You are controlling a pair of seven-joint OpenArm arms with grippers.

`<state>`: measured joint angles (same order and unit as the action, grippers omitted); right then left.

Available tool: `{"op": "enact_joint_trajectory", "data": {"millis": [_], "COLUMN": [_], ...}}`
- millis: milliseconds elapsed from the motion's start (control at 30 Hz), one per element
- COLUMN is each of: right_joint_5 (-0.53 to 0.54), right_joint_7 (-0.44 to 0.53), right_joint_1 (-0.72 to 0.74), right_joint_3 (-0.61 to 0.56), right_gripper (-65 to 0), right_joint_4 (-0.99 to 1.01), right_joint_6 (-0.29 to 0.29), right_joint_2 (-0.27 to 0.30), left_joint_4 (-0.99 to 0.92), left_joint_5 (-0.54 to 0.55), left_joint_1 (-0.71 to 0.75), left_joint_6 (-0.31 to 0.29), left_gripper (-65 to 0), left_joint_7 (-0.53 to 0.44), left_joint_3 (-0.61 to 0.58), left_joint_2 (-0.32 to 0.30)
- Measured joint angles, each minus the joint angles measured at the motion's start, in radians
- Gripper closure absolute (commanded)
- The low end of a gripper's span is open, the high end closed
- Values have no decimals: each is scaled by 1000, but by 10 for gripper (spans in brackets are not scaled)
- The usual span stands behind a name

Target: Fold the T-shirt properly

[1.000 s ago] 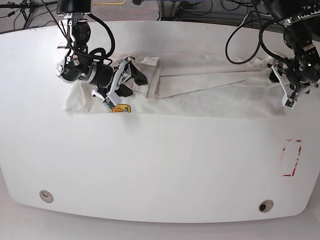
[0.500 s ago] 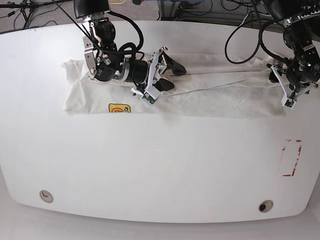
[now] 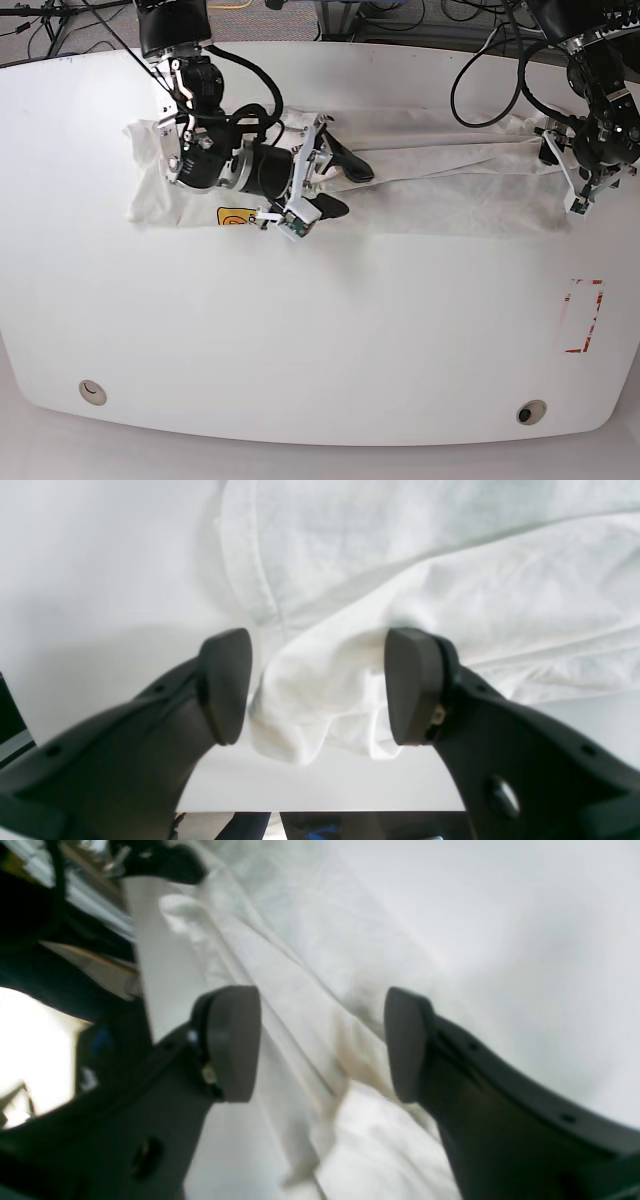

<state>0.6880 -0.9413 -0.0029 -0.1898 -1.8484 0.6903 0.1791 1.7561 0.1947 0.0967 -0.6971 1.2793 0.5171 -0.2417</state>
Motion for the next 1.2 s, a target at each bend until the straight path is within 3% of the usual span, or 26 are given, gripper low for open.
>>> {"op": "enact_joint_trajectory", "data": {"millis": [233, 367, 533, 800, 967, 1200], "right_joint_5": [0, -13, -145, -349, -369, -393], "right_joint_7": [6, 1, 53, 110, 180, 264], "right_joint_1": [-60, -90, -134, -193, -192, -190], "right_joint_3": [4, 4, 57, 108, 146, 227], "right_gripper": [-330, -190, -78, -89, -89, -89], "right_joint_4": [-91, -93, -94, -57, 21, 154], "right_joint_6": [-2, -2, -2, -1, 2, 1], "right_joint_2": [86, 122, 137, 131, 129, 132], "left_joint_4": [3, 3, 3, 5, 5, -4], "left_joint_5": [15, 21, 131, 163, 155, 124], "left_joint_1": [-11, -17, -25, -27, -28, -14], "left_joint_6": [-1, 0, 0, 0, 0, -1], "left_gripper": [-383, -383, -383, -383, -381, -381], "left_joint_7": [-5, 5, 5, 7, 1, -109], "left_joint_3": [75, 137, 190, 204, 144, 26], "left_joint_2": [8, -2, -1, 0, -1, 54]}}
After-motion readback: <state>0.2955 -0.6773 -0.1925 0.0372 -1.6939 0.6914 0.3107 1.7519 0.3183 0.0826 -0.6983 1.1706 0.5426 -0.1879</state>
